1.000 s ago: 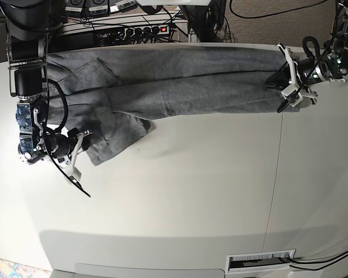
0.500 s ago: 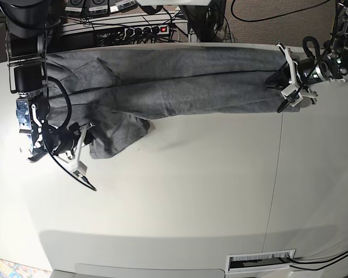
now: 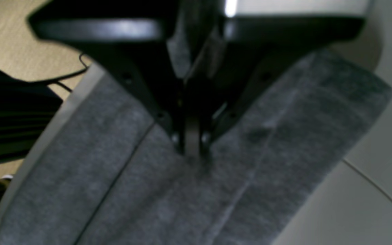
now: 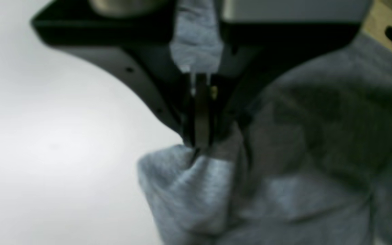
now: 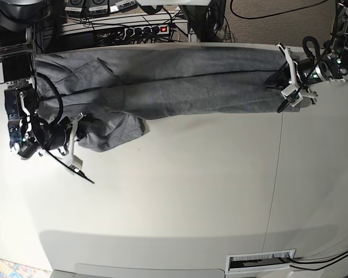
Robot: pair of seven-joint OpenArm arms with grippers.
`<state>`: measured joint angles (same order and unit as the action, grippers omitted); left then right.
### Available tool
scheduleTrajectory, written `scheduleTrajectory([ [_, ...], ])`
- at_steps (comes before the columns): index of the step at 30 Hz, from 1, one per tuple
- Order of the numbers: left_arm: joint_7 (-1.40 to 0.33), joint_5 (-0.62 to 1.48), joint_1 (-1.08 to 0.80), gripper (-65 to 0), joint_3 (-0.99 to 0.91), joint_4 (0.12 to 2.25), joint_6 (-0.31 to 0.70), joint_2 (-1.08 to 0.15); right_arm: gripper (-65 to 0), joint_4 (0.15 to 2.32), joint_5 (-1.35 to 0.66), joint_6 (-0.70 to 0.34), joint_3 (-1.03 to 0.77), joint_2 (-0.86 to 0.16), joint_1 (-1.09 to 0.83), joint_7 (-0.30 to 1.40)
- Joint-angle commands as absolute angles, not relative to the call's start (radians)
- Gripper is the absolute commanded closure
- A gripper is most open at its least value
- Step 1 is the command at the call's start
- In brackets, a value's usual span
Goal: Fold the T-shirt properly
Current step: 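Grasp the shirt flap with the right gripper and tuck it under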
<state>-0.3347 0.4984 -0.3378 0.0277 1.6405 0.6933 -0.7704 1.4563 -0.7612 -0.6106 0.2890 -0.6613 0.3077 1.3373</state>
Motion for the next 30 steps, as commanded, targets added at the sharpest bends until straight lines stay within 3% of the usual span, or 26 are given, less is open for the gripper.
scheduleTrajectory([
  [1, -0.313, 0.516, -0.333, 0.0, 0.017, 1.652, 0.698, -0.789, 0.0, 1.486, -0.771, -0.614, 0.276, -0.685, 0.313, 1.336],
  [6, -0.313, 0.516, -0.333, 0.0, 0.017, 1.651, 0.698, -0.789, 0.0, 1.583, -0.797, -0.627, 0.169, -0.685, 0.196, 1.335],
  [17, -0.313, 0.516, -0.333, 0.0, 0.017, 1.651, 0.698, -0.789, 0.0, 1.821, -0.902, -0.662, -0.263, -0.684, -0.145, 1.338],
  [30, -0.313, 0.516, -0.333, 0.0, 0.017, 1.651, 0.698, -0.789, 0.0, 1.997, -0.902, -0.662, -0.544, -0.684, -0.389, 1.318],
])
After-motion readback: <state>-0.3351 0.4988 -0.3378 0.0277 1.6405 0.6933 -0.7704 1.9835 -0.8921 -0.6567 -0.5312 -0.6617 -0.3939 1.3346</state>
